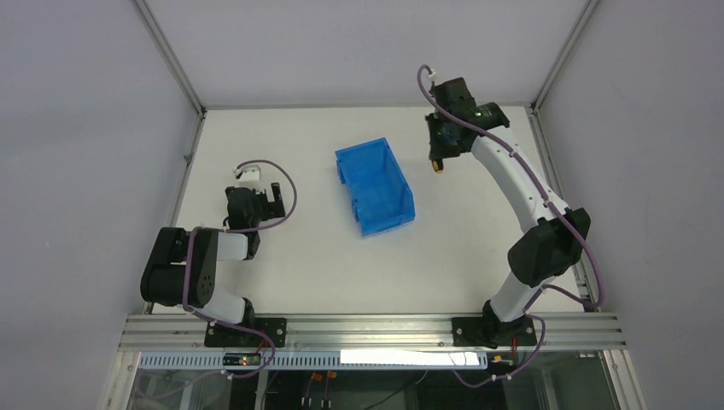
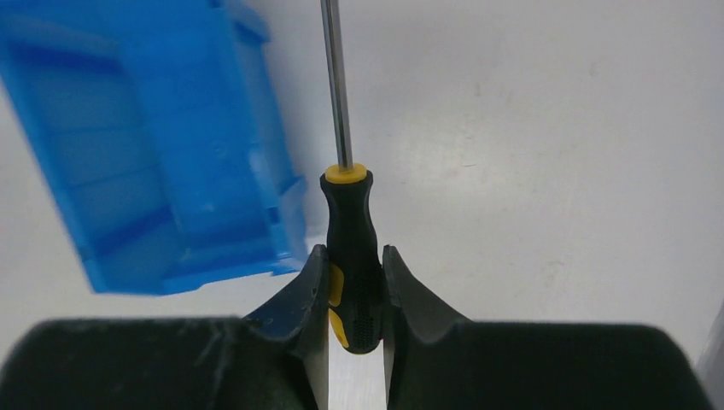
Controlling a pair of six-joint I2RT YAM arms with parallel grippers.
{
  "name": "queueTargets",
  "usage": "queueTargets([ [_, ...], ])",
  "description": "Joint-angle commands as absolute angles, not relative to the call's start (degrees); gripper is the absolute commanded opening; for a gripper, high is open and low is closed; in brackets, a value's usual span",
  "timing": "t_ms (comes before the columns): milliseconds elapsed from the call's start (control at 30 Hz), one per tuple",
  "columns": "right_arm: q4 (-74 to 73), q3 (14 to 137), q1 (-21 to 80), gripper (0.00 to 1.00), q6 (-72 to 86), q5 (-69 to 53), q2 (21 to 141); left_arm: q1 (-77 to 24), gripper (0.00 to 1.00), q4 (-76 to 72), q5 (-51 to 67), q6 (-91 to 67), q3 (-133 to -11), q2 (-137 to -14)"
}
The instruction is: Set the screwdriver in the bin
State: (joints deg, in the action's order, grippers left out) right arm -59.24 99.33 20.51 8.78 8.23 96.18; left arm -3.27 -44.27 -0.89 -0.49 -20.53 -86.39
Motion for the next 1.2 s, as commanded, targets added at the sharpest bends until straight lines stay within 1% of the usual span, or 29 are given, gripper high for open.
queueTargets([
  [0, -61.3, 106.5, 29.9, 0.00, 12.2, 8.5, 98.6, -2.9, 1.00, -46.5, 0.2, -0.9, -21.7, -86.3],
  [133, -59.4, 110.5, 37.0, 0.00, 12.5, 9.5, 103.4, -2.9, 1.00, -46.5, 0.3, -0.9, -21.7, -86.3],
  [267, -56.2, 110.6, 40.4, 0.00, 13.5, 9.5, 108.3, -2.8, 1.00, -46.6, 0.2, -0.9, -21.7, -86.3],
  [533, -48.8, 103.5, 41.0, 0.00, 14.6, 8.5, 116.0, -2.8, 1.00, -46.5, 0.3, -0.9, -21.7, -86.3],
  [700, -47.8, 102.6, 41.0, 0.00, 14.8, 8.7, 121.5, -2.8, 1.00, -46.5, 0.3, -0.9, -21.7, -86.3],
  [833, -46.4, 101.6, 40.9, 0.00, 15.4, 8.4, 123.5, -2.8, 1.00, -46.5, 0.3, -0.9, -21.7, -86.3],
  [900, -45.5, 100.9, 40.9, 0.04, 15.7, 8.5, 124.0, -2.8, 1.00, -46.5, 0.3, -0.9, -21.7, -86.3],
  [1000, -45.2, 100.4, 41.0, 0.17, 16.0, 8.5, 124.3, -2.8, 1.00, -46.5, 0.3, -0.9, -21.7, -86.3],
  [1100, -46.2, 100.5, 41.0, 0.35, 16.0, 8.5, 123.7, -2.8, 1.00, -46.5, 0.3, -0.9, -21.7, -86.3],
  [1167, -46.5, 100.8, 40.9, 0.43, 15.8, 8.8, 122.4, -2.8, 1.00, -46.5, 0.3, -0.9, -21.7, -86.3],
])
